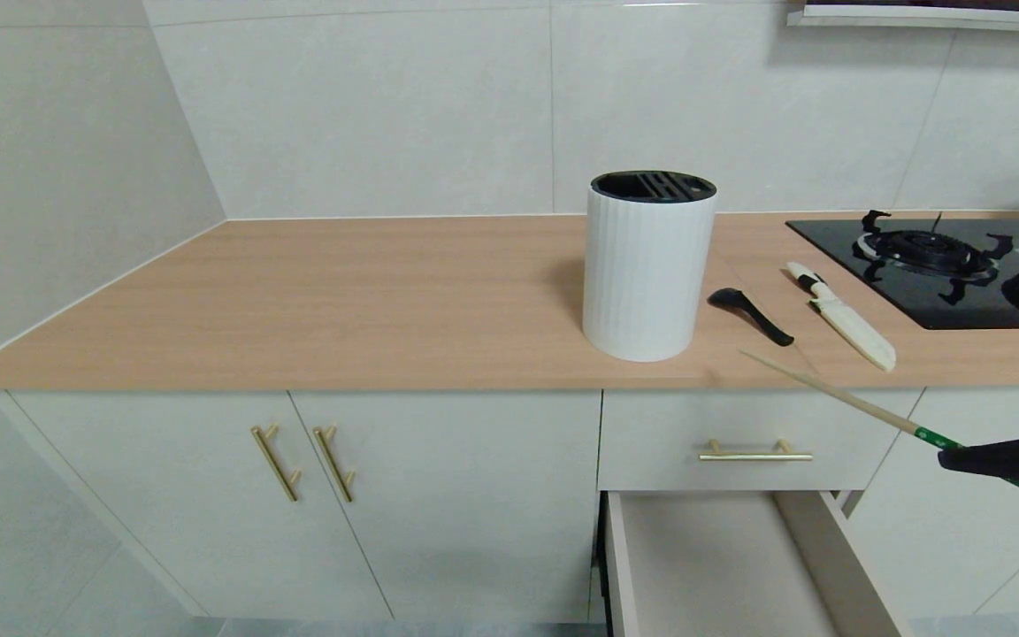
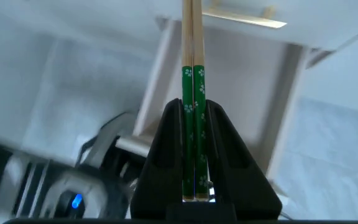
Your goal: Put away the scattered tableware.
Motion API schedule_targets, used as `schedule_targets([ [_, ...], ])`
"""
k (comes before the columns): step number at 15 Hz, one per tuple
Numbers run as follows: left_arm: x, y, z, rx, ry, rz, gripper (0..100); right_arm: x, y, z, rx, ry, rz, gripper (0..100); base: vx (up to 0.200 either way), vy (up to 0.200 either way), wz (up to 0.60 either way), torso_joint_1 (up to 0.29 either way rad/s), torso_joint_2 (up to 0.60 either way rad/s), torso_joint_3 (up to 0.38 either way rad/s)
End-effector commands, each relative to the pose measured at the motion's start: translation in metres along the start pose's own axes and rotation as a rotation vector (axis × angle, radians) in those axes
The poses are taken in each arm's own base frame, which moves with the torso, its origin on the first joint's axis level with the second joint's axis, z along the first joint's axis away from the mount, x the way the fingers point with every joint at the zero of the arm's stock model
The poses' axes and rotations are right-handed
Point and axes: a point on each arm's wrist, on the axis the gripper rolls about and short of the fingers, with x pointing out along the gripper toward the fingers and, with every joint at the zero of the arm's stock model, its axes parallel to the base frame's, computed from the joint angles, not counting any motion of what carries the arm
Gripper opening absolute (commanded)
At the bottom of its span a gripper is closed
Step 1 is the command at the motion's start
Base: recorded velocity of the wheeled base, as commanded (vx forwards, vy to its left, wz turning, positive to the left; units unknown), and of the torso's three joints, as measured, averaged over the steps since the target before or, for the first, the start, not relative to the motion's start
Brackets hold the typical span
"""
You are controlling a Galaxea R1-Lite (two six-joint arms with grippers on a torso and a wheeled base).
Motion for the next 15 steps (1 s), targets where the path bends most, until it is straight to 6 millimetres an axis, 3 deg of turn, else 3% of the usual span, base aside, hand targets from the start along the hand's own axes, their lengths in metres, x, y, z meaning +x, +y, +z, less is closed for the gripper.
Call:
schedule_targets([
  [1, 0.0, 0.0, 0.0, 0.0, 0.001, 0.0, 100, 0.005, 0.008, -0.009, -0.041, 0.043, 0.046, 0, 0.0, 0.0, 0.0, 0.0, 0.0, 0.0],
  [7, 0.0, 0.0, 0.0, 0.0, 0.001, 0.0, 100, 0.05, 0.017, -0.014, -0.072, 0.22, 0.077, 0, 0.0, 0.0, 0.0, 0.0, 0.0, 0.0],
  [12, 0.0, 0.0, 0.0, 0.0, 0.001, 0.0, 100, 0.065, 0.018, -0.02, -0.079, 0.285, 0.078, 0, 0.0, 0.0, 0.0, 0.0, 0.0, 0.0],
  [15, 0.0, 0.0, 0.0, 0.0, 0.001, 0.0, 100, 0.073, 0.019, -0.021, -0.085, 0.313, 0.077, 0, 0.0, 0.0, 0.0, -0.128, 0.33, 0.193],
])
